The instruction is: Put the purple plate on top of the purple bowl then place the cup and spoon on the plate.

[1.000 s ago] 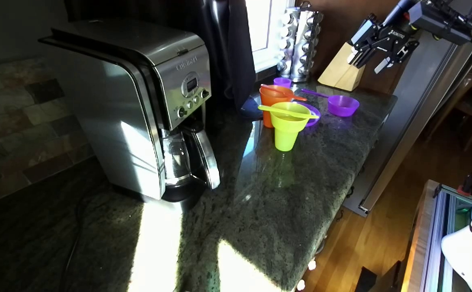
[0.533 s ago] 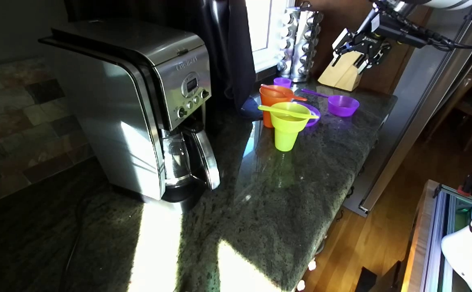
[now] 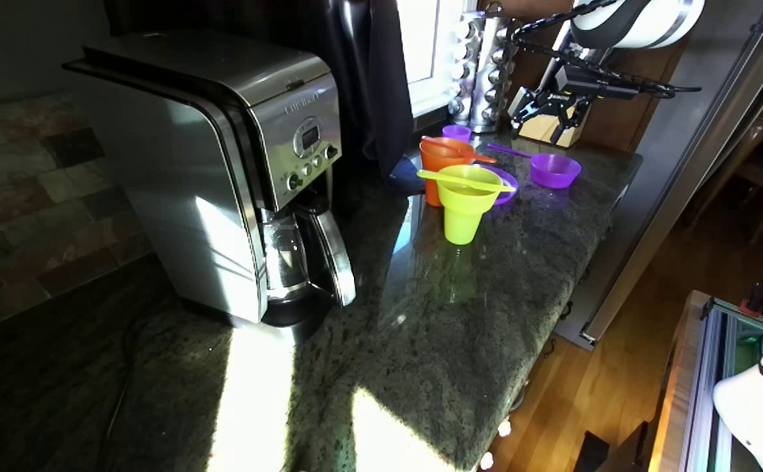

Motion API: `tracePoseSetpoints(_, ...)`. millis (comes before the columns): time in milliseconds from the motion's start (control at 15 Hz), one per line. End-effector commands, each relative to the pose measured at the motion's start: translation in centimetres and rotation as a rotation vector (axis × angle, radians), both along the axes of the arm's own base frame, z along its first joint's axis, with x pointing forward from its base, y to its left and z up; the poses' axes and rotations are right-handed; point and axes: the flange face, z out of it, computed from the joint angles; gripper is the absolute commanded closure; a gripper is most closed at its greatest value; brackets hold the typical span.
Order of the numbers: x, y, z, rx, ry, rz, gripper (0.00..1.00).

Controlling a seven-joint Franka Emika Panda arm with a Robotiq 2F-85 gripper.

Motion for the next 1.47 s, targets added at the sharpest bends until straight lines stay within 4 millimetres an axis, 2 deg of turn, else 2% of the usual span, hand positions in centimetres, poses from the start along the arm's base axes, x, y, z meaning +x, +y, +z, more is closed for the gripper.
tracePoseSetpoints(0,2.1,-1.2,-2.4,0.037,0.087,0.004,0.00)
tracePoseSetpoints(667,5.1,-2.3,-7.1,0.094,0.154,-0.097,0.00)
tracePoseSetpoints(1400,6.4,-2.1,-10.6,0.092,0.205,-0.148,0.00)
